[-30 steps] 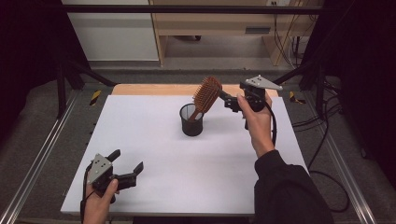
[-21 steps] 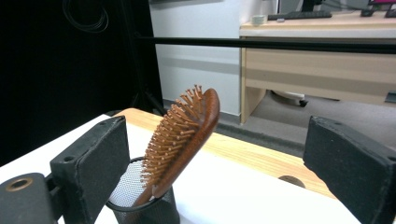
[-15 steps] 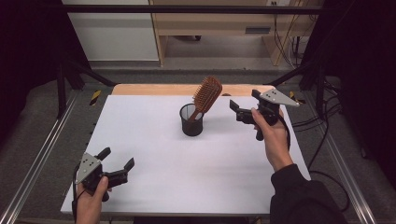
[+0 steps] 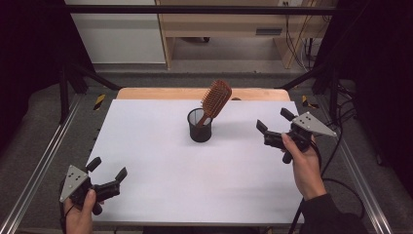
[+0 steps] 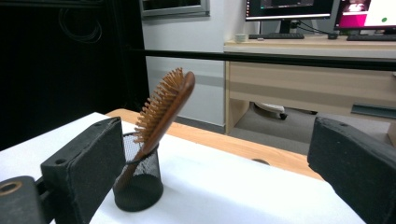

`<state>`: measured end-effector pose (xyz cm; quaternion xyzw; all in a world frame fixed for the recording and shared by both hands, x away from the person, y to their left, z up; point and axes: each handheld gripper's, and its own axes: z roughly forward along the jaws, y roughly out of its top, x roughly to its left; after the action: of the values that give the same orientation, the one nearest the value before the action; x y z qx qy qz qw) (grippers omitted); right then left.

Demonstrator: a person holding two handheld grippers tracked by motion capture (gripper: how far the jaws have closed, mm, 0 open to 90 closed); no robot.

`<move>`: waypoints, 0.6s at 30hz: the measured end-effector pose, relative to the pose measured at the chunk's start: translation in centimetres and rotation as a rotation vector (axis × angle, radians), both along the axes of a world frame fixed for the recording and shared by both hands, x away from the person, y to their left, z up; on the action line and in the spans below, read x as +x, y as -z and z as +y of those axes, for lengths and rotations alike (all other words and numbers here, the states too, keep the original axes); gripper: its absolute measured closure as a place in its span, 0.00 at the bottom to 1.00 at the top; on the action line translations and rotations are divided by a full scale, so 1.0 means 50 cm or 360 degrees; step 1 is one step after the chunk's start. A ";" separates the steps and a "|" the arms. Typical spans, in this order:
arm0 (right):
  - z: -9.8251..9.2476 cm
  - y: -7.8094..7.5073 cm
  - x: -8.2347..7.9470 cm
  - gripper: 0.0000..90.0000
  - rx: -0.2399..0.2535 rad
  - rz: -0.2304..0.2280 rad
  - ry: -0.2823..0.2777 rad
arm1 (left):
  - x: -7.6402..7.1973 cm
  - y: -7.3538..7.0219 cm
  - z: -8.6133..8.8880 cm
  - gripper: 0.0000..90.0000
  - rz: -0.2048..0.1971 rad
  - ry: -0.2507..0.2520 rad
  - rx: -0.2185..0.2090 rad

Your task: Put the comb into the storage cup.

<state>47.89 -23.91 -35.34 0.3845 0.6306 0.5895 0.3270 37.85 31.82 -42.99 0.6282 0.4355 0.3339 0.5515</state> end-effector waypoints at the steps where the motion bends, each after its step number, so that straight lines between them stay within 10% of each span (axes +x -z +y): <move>1: -0.004 0.002 -0.006 0.05 0.0006 -0.0005 0.0010 | 0.000 -0.001 0.003 0.02 -0.0004 -0.0003 -0.0004; 18: -0.049 0.076 -0.074 0.03 -0.0045 0.0028 0.0066 | -0.001 0.001 0.008 0.02 -0.0014 -0.0005 -0.0029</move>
<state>44.20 -26.34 -39.15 0.3980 0.6337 0.5702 0.3391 37.81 32.22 -43.05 0.6210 0.4372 0.3334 0.5586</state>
